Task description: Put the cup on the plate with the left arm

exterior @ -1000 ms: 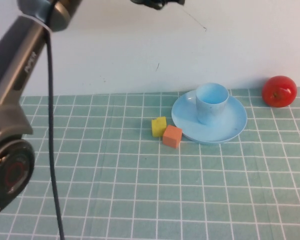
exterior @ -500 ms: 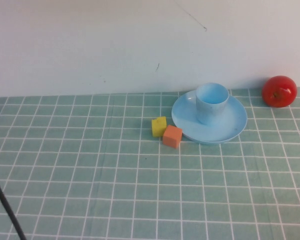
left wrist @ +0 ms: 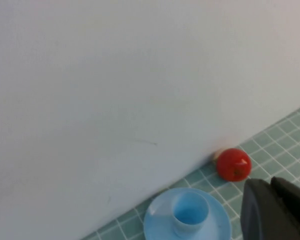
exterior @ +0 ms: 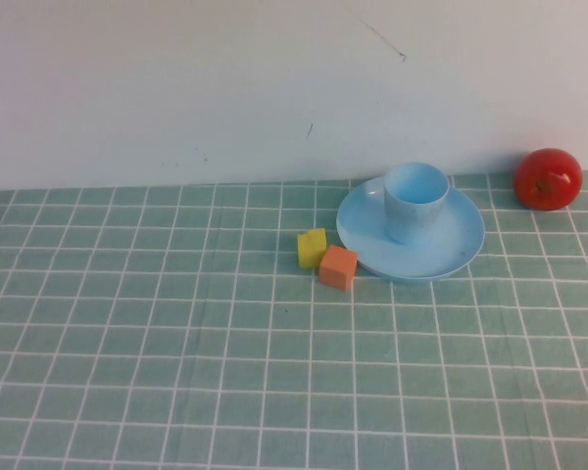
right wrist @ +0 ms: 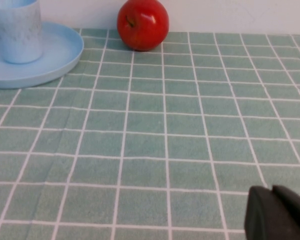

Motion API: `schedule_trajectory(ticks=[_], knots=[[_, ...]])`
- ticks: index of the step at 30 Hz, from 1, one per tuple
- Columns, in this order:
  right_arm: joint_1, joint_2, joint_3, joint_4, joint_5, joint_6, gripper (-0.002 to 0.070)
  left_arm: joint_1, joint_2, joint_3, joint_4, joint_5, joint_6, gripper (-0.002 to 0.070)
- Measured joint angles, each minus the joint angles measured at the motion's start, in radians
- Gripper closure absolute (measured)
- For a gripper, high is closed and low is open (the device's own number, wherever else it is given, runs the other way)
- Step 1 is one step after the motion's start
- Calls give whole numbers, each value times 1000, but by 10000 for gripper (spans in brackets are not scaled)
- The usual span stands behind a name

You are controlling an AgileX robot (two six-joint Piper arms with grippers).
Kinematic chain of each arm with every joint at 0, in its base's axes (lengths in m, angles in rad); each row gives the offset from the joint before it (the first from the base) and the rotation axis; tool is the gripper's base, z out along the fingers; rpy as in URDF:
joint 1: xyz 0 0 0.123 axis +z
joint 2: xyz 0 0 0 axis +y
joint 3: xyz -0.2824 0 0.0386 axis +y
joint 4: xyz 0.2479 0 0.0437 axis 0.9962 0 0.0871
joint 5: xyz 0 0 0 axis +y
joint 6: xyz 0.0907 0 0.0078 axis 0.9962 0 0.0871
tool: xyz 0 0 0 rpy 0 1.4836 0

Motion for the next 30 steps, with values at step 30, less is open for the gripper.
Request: schedule_trajectory(ticks=[30], knots=[[0, 0, 0, 0, 0, 1, 678, 2, -612, 1004, 76, -568, -64, 674]])
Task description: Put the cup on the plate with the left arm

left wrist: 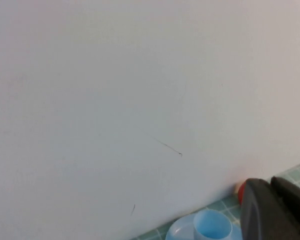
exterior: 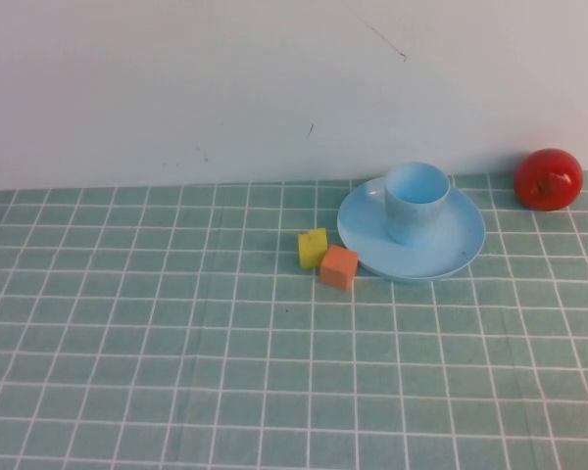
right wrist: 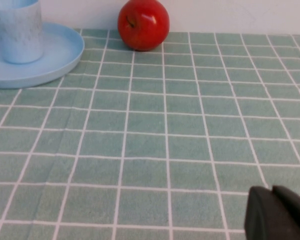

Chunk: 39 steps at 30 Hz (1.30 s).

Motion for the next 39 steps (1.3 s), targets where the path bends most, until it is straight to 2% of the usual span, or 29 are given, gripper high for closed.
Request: schedule_trajectory(ticks=[3, 6, 11, 15, 24, 29, 36, 39], knots=[[0, 0, 0, 0, 0, 2, 678, 24, -179, 323, -59, -263, -2, 674], [0, 0, 0, 0, 0, 2, 678, 54, -359, 662, -140, -454, -2, 675], [0, 0, 0, 0, 0, 4, 678, 133, -607, 1092, -297, -651, -27, 675], [0, 0, 0, 0, 0, 4, 678, 199, -724, 1320, -373, -712, -55, 675], [0, 0, 0, 0, 0, 4, 678, 354, -942, 1497, -391, -712, -51, 675], [0, 0, 0, 0, 0, 4, 678, 365, -1027, 1501, -383, -608, -44, 675], [0, 0, 0, 0, 0, 4, 678, 365, -1044, 1502, -272, -358, 2, 675], [0, 0, 0, 0, 0, 4, 678, 365, -1044, 1502, -242, -321, 7, 675]])
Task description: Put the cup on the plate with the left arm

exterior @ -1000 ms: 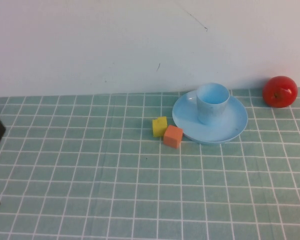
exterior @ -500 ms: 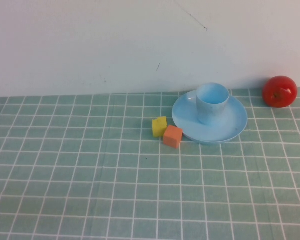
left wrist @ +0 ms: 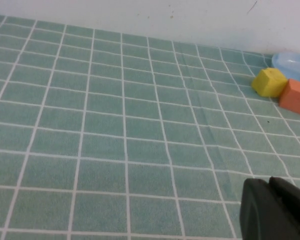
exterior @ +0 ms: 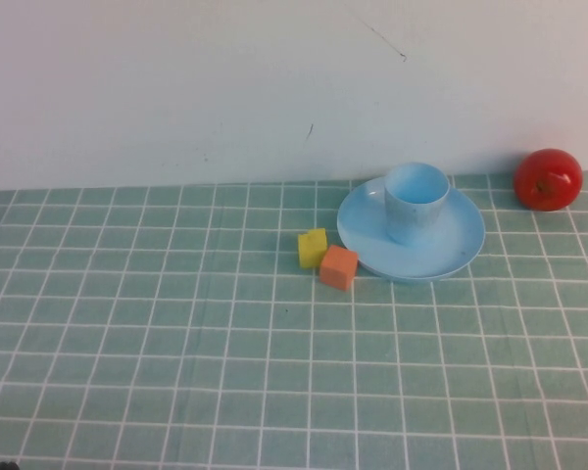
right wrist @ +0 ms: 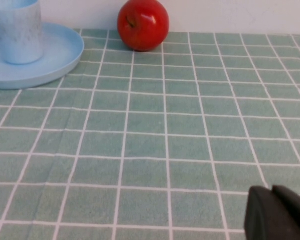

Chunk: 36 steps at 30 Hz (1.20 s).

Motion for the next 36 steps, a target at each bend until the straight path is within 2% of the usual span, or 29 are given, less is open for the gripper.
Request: schedule_trajectory(ticks=[10, 19, 23, 36], knots=[[0, 0, 0, 0, 0, 0, 678, 12, 0, 0, 16, 2, 0, 676], [0, 0, 0, 0, 0, 2, 678, 124, 0, 0, 19, 10, 3, 676], [0, 0, 0, 0, 0, 7, 678, 150, 0, 0, 21, 11, 3, 676], [0, 0, 0, 0, 0, 10, 678, 150, 0, 0, 38, 13, 57, 676]])
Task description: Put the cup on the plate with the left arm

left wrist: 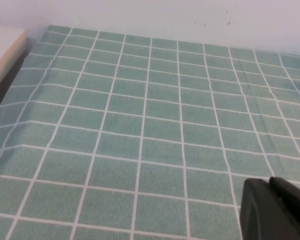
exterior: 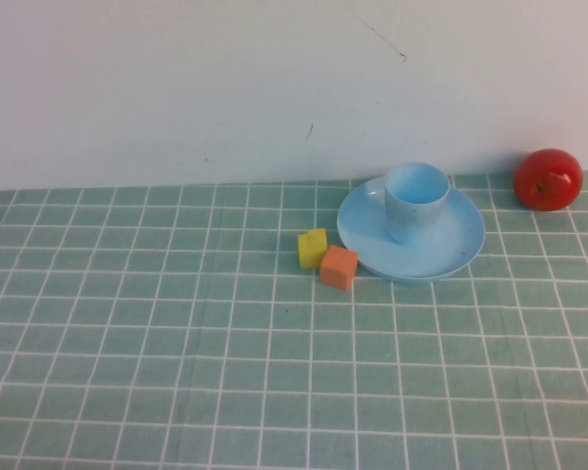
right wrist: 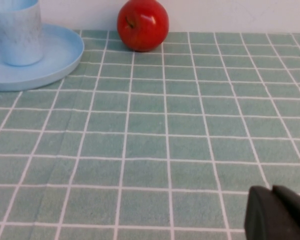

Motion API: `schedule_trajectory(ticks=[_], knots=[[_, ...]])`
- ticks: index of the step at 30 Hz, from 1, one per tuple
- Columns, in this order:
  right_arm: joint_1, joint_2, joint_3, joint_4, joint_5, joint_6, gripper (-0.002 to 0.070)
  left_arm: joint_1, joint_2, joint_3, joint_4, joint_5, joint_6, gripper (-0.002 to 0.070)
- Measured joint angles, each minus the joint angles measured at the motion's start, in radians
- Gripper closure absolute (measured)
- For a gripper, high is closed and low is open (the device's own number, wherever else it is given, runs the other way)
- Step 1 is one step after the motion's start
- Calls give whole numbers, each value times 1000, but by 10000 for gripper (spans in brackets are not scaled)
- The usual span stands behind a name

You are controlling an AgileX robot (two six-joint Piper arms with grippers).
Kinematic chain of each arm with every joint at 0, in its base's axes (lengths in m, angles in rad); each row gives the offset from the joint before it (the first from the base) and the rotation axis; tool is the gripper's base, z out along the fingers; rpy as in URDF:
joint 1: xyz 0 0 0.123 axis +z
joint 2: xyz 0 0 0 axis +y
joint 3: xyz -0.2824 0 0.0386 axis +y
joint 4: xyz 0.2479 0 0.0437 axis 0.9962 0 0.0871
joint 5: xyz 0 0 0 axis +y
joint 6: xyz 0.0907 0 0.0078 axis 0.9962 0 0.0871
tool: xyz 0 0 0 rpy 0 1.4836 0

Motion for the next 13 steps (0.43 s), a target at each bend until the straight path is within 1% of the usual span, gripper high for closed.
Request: schedule_trajectory(ticks=[11, 13], knots=[[0, 0, 0, 0, 0, 0, 678, 0, 0, 0, 0, 0, 0, 676], [0, 0, 0, 0, 0, 0, 678, -12, 0, 0, 0, 0, 0, 676]])
